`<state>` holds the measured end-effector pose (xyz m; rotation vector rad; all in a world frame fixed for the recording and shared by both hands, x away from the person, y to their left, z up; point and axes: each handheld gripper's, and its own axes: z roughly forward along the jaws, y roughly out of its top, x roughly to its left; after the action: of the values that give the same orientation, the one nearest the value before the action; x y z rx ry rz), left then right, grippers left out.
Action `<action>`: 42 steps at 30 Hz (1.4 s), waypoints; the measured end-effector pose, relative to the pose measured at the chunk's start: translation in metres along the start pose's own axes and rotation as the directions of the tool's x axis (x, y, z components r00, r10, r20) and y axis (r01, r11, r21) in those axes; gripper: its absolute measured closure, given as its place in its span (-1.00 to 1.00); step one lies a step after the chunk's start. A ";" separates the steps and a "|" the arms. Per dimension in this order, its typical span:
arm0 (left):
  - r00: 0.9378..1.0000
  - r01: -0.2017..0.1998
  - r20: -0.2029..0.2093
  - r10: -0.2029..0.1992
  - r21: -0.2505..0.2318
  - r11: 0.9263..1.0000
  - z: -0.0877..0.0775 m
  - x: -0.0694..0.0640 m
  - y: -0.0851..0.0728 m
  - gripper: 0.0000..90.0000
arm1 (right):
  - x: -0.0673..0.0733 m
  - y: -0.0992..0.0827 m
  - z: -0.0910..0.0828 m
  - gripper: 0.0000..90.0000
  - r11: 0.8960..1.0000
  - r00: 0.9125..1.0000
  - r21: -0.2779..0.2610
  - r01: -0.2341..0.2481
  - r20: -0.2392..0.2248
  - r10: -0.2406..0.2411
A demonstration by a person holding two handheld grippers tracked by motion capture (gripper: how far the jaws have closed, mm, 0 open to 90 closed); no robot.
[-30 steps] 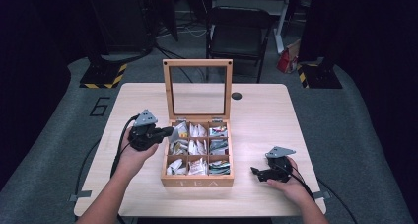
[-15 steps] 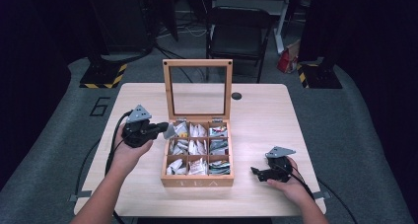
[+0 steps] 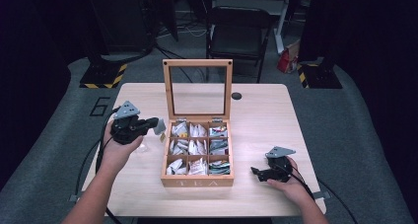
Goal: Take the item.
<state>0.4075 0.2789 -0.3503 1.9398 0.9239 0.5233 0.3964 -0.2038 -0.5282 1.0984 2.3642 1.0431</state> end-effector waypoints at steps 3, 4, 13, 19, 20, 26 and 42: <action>1.000 0.003 -0.010 -0.003 0.000 1.000 -0.004 0.005 0.000 0.98 | 0.000 0.000 0.000 -0.71 1.000 1.000 0.000 0.000 0.000 0.000; 1.000 0.007 -0.018 -0.007 -0.011 1.000 -0.005 0.006 0.000 0.98 | 0.000 0.000 0.000 -0.71 1.000 1.000 0.000 0.000 0.000 0.000; 0.998 0.033 -0.050 -0.034 -0.020 0.999 -0.016 0.019 0.000 0.98 | 0.000 0.000 0.000 -0.71 1.000 1.000 0.003 0.001 -0.003 -0.001; 0.996 0.049 -0.072 -0.051 -0.021 0.999 -0.021 0.028 -0.003 0.98 | 0.000 0.000 0.000 -0.71 1.000 1.000 0.000 0.000 0.001 0.000; 0.995 0.054 -0.077 -0.056 -0.024 0.998 -0.022 0.029 -0.004 0.98 | 0.000 0.000 0.000 -0.71 1.000 1.000 0.000 -0.001 -0.003 0.001; 0.992 0.072 -0.106 -0.074 -0.023 0.997 -0.026 0.039 -0.008 0.98 | 0.000 0.000 0.000 -0.71 1.000 1.000 0.000 0.000 0.001 0.000; 0.975 0.138 -0.171 -0.140 -0.028 0.990 -0.032 0.064 -0.023 0.98 | 0.000 0.000 0.000 -0.71 1.000 1.000 0.003 0.001 -0.003 -0.001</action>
<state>0.4170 0.3532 -0.3542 1.8204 1.1532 0.6218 0.3965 -0.2039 -0.5281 1.0974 2.3693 1.0416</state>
